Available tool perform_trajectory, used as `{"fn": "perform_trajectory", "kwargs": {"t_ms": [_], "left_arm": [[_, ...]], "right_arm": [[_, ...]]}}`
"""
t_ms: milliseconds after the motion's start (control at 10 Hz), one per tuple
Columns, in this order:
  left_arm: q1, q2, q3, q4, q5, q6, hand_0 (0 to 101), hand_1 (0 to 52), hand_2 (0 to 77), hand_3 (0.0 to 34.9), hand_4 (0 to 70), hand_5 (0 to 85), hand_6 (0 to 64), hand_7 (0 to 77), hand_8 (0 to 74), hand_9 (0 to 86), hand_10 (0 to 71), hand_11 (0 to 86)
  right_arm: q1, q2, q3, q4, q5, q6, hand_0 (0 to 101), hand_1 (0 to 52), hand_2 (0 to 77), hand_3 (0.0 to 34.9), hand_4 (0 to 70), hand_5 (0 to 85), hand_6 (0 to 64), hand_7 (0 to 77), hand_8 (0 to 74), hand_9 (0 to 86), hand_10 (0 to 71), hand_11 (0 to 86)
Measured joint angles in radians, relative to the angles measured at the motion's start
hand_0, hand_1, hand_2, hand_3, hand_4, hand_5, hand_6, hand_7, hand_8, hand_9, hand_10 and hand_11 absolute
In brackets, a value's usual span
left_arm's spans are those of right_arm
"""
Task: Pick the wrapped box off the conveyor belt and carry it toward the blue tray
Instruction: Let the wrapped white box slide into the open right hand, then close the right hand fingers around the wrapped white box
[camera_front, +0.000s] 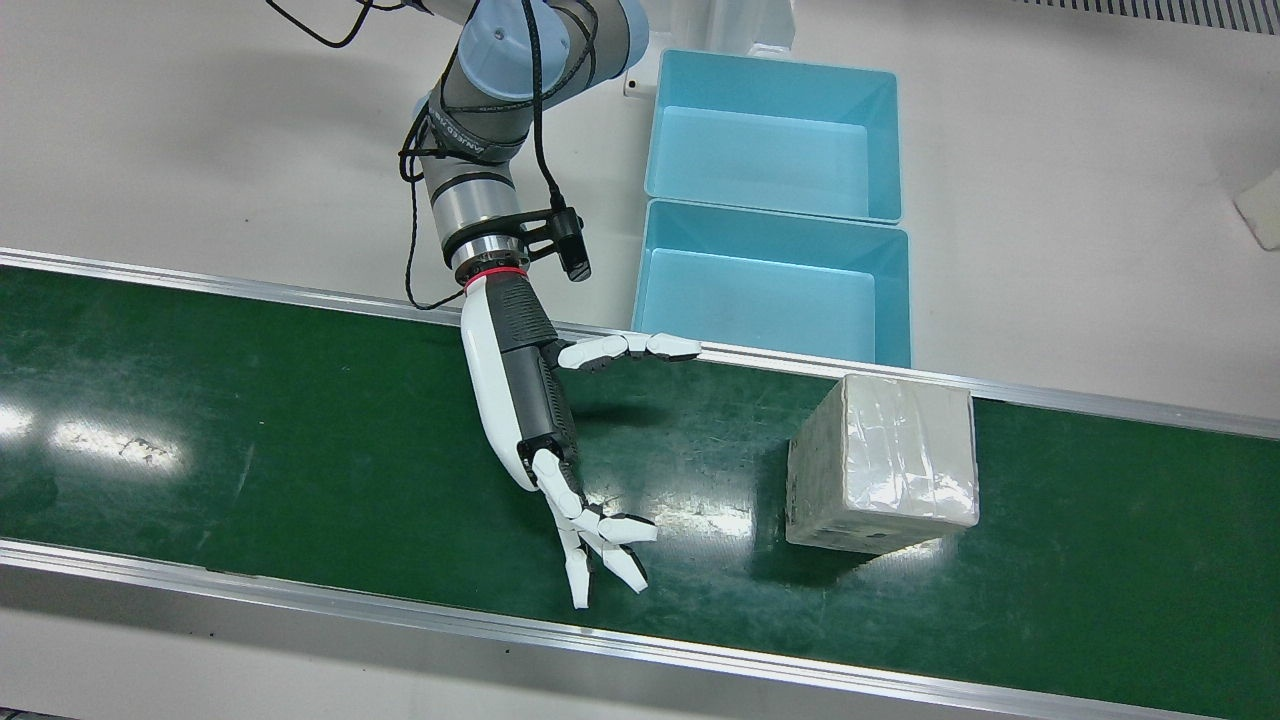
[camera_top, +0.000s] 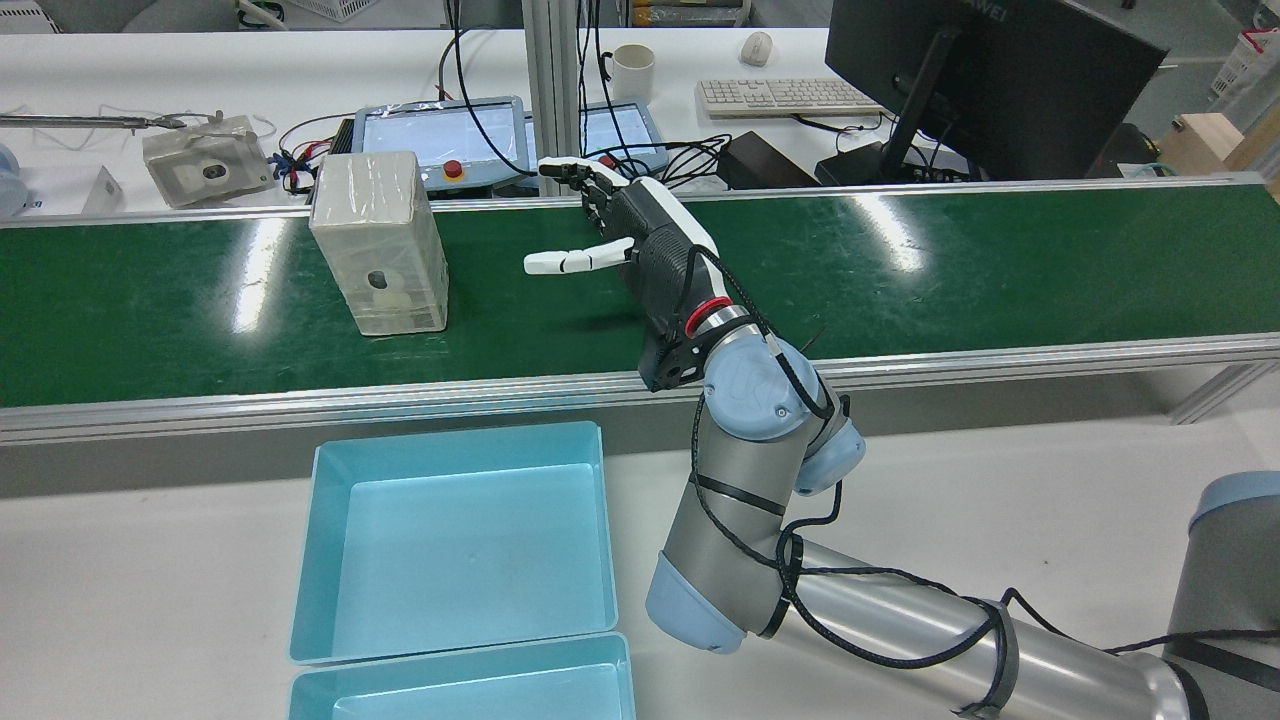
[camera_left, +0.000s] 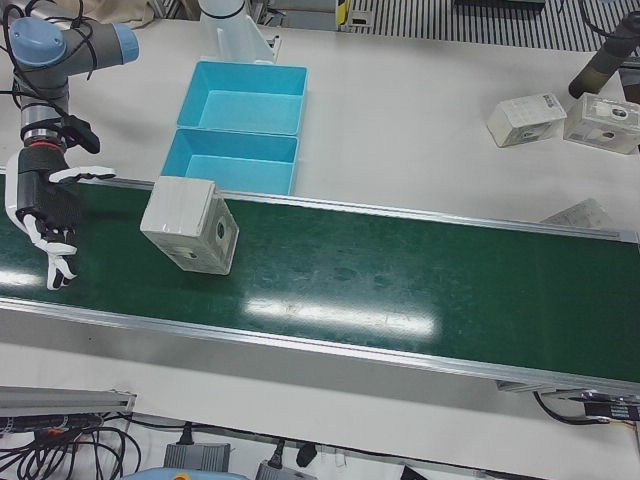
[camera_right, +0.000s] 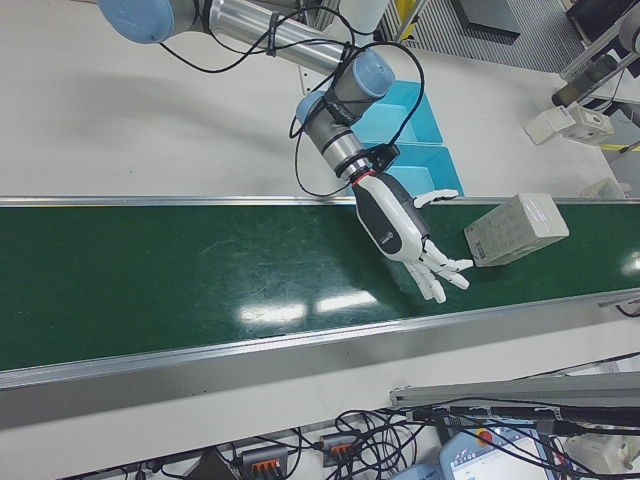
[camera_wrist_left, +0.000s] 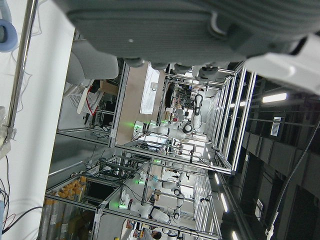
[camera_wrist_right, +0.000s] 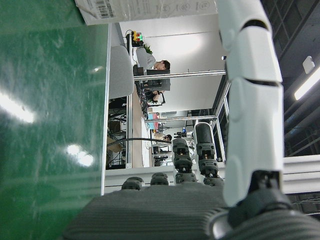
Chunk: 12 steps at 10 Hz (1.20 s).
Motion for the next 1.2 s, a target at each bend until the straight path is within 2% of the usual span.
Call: {"fn": "perform_trajectory", "kwargs": {"t_ms": [1200], "left_arm": [[0.000,0.000,0.000,0.000,0.000,0.000,0,0.0,0.5,0.0,0.0,1.1,0.5,0.5,0.5,0.0,0.5,0.5]], "right_arm": [[-0.007,0.004,-0.011,0.001,0.001,-0.010,49,16.4,15.3,3.5,9.8,28.4,4.9,6.5,0.0,2.7,0.5,1.1]]}}
